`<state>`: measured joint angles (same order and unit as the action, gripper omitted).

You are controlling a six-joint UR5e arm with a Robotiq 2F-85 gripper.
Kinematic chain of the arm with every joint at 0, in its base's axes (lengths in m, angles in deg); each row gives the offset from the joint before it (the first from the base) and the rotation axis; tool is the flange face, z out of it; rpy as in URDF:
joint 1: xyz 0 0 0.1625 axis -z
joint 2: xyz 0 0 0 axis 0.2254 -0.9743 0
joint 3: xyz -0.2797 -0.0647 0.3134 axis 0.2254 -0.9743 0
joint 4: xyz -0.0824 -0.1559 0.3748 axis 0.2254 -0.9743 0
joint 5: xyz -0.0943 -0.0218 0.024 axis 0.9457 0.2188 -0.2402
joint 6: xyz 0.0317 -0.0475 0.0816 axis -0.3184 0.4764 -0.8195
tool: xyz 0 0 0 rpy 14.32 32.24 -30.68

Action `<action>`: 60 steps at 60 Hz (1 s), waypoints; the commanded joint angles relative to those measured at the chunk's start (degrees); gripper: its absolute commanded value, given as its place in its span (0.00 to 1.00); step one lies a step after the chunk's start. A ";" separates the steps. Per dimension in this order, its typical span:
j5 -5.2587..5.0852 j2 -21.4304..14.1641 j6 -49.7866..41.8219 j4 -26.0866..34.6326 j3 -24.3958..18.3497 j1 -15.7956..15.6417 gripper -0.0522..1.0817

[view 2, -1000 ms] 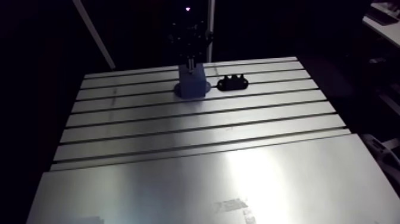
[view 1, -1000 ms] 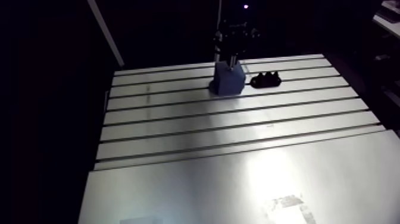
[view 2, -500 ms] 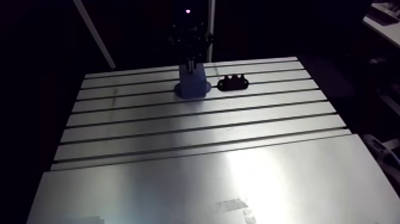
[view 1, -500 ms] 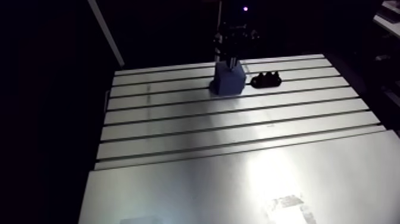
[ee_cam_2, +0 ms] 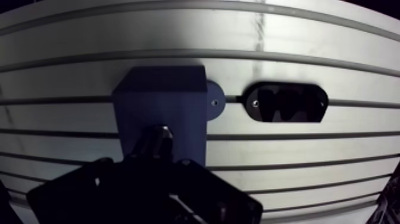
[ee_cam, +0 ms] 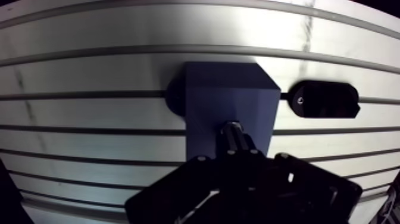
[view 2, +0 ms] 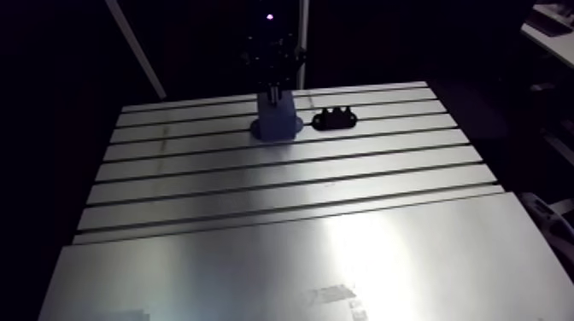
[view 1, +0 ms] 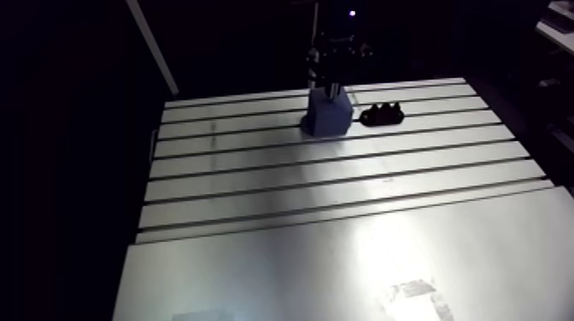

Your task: Pick up the M10 bolt and insert it into the hex recess until seated.

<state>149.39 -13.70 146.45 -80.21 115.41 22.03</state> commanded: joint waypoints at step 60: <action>0.01 0.09 0.87 -0.01 0.26 0.12 1.00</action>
<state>149.44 -13.61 147.30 -80.22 115.46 22.08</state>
